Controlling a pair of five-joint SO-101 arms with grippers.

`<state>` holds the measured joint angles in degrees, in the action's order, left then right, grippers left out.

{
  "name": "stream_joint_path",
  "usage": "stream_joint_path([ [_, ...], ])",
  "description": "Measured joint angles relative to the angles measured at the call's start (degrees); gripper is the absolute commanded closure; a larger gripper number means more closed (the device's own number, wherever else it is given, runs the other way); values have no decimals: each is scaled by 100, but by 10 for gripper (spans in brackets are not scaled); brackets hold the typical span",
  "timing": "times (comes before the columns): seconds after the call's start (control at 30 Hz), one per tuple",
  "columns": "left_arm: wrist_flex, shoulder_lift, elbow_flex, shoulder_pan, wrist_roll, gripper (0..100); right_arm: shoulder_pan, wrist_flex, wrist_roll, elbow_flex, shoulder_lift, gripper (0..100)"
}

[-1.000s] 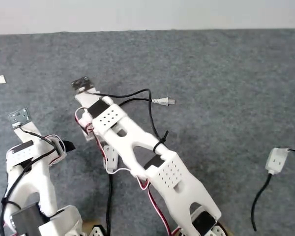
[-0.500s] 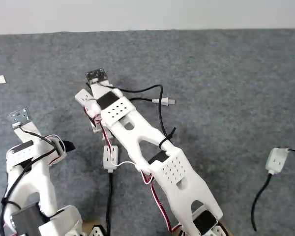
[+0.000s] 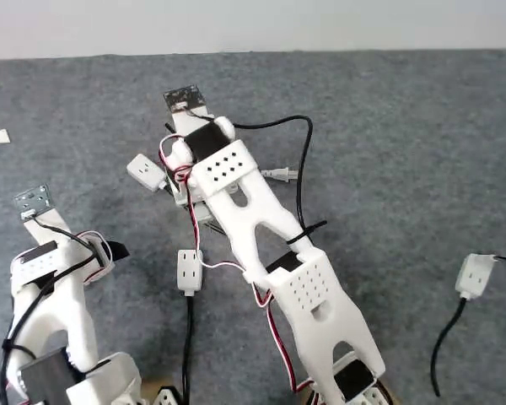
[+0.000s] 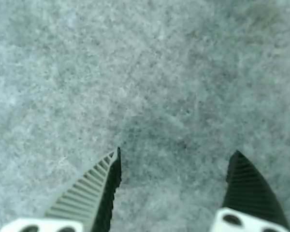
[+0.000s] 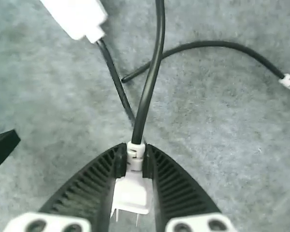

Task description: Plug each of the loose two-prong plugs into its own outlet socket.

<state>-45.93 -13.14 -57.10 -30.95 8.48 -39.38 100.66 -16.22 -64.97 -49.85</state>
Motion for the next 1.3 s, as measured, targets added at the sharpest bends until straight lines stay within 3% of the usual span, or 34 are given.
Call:
stream_joint_path([
  [0.23,0,0,0,0,0,673,53,0,-9,1196,1424,991],
  [0.53,-193,0,0,62,-167,673,809,0,-9,3068,2347,991],
  [0.73,-554,0,0,985,-299,673,1143,-316,-9,4220,2857,991],
  [1.0,-905,-167,176,2338,-308,673,1160,-1723,97,6092,3868,991],
  [1.3,-1600,-1705,123,3437,35,673,1477,-2048,105,6356,3956,991],
])
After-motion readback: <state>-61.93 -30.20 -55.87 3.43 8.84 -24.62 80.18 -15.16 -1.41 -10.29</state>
